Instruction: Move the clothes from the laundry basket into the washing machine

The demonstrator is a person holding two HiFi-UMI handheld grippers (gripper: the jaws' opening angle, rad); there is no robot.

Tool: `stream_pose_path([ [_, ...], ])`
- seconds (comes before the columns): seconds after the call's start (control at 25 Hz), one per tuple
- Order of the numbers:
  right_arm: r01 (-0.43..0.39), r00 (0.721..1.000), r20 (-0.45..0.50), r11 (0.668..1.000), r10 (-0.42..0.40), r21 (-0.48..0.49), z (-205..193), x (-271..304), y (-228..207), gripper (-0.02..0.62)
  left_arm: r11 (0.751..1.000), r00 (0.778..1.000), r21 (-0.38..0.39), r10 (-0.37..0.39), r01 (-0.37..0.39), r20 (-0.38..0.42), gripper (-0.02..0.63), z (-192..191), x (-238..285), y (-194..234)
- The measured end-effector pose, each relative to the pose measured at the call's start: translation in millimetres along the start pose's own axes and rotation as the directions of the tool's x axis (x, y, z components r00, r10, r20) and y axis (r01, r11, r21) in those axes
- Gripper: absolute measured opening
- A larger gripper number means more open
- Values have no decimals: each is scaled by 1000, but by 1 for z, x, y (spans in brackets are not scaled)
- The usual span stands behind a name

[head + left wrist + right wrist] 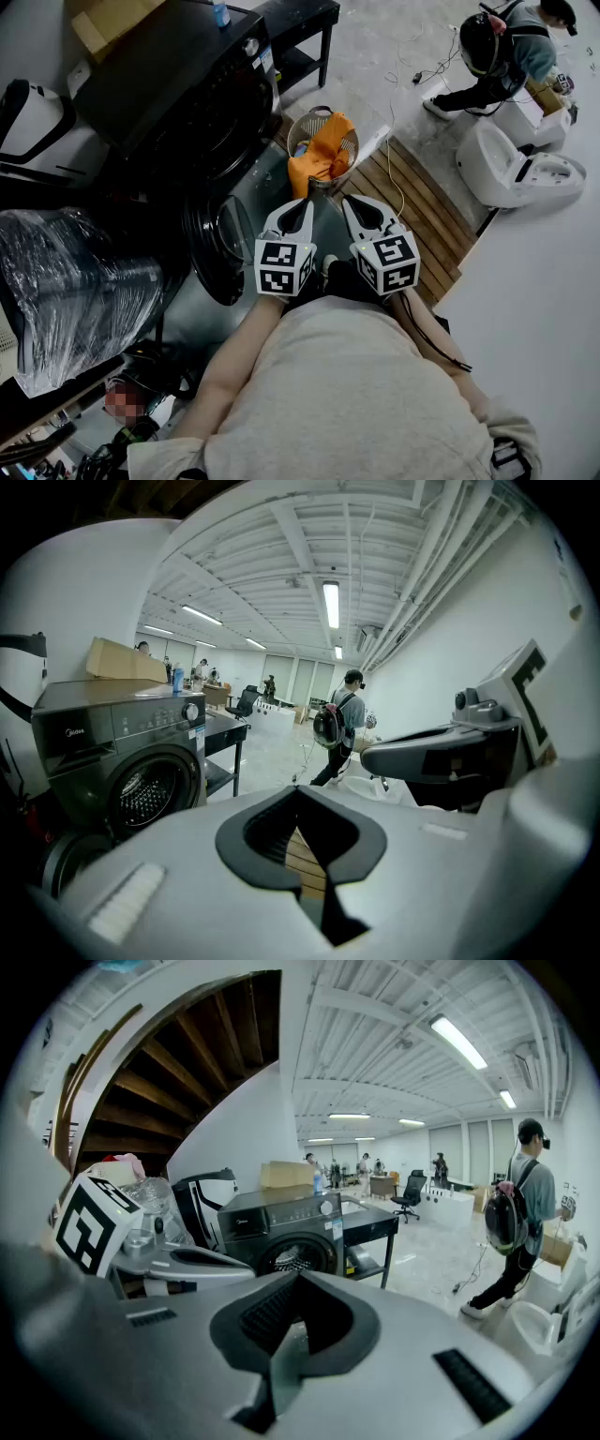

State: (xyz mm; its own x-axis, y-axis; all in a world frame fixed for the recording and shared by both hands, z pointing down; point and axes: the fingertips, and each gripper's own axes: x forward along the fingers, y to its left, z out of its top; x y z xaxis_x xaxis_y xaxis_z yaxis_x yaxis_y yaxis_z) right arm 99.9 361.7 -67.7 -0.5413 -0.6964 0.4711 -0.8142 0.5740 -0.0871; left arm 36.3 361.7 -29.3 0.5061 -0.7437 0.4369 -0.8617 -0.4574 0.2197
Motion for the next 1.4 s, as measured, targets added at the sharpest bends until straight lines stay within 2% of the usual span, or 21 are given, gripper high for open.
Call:
stream_pose_path([
  [0.12, -10, 1000, 3, 1000, 10, -18, 3, -1, 2, 8, 1000, 1000, -21, -7, 7, -4, 9, -1, 2, 0],
  [0.36, -24, 1000, 15, 1000, 24, -17, 10, 4, 8, 8, 1000, 1000, -10, -10, 10, -3, 9, 2, 5, 7],
  [0.68, 62, 992, 109, 996, -68, 58, 27, 9, -16, 8, 1000, 998, -3, 10, -10, 61, 9, 22, 3, 34],
  [0.88, 86, 989, 111, 993, -94, 75, 33, 16, -28, 8, 1000, 998, 16, 11, -12, 69, 9, 32, 7, 50],
  [1.12, 62, 993, 101, 995, -69, 73, 44, 43, -54, 8, 1000, 999, 9, 13, -13, 50, 9, 36, 32, 62],
  [1.4, 9, 998, 61, 995, -15, 97, 55, 103, -108, 8, 998, 998, -20, 53, -53, 23, 9, 56, 94, 93],
])
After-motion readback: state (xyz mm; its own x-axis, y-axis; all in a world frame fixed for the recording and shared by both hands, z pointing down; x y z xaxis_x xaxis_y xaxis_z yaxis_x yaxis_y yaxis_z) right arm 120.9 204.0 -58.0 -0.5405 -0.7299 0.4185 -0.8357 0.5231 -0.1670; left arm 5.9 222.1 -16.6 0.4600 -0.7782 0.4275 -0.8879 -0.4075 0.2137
